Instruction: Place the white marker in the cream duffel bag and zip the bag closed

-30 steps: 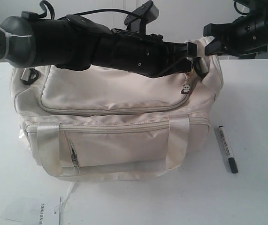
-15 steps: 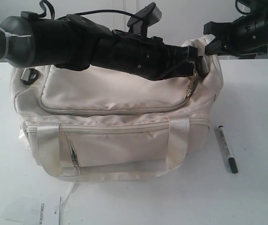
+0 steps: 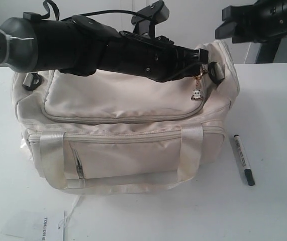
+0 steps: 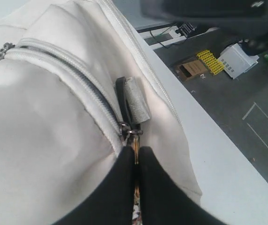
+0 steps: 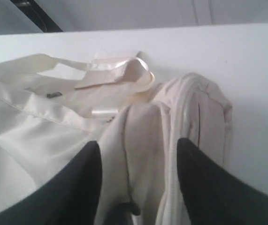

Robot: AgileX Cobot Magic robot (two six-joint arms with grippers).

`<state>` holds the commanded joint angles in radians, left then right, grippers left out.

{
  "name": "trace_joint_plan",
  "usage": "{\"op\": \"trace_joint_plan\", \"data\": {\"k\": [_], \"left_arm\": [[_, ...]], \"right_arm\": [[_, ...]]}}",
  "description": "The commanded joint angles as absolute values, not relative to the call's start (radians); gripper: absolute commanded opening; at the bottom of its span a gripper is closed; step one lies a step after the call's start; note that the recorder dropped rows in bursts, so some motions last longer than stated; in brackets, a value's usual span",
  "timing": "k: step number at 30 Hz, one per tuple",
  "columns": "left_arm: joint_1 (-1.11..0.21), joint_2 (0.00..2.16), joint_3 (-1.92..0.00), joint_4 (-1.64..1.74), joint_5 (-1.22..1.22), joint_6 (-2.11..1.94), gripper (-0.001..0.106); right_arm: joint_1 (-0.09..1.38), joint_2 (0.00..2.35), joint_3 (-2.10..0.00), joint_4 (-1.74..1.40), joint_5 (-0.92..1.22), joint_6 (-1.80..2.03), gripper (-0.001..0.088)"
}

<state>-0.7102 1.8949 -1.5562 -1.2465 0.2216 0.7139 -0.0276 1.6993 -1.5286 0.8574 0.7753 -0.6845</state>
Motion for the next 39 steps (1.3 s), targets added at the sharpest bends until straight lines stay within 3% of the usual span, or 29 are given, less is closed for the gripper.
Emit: {"op": "trace_joint_plan", "data": {"k": [8, 14, 27, 32, 37, 39], "left_arm": [[-0.710, 1.895, -1.556, -1.246, 0.248, 0.714, 0.000], [-0.710, 1.895, -1.556, -1.246, 0.256, 0.714, 0.000], [-0.710, 1.895, -1.556, -1.246, 0.251, 0.714, 0.000], [-0.710, 1.895, -1.556, -1.246, 0.255, 0.714, 0.000], [-0.710, 1.895, -1.556, -1.246, 0.255, 0.714, 0.000], [-0.710, 1.895, -1.556, -1.246, 0.257, 0.714, 0.000]], "right_arm": [[0.040, 1.765, -1.540, 0.840, 0.837, -0.674, 0.0477], [0.063, 1.815, -1.551, 0.835, 0.808, -0.674, 0.0561], [0.113, 1.859, -1.549, 0.728, 0.758, -0.674, 0.0540], [0.120, 1.866, -1.549, 0.707, 0.709, -0.670, 0.0397], [0.120, 1.866, -1.549, 0.707, 0.695, -0.664, 0.0002], [0.120, 1.866, -1.549, 0.707, 0.687, -0.660, 0.0000]]}}
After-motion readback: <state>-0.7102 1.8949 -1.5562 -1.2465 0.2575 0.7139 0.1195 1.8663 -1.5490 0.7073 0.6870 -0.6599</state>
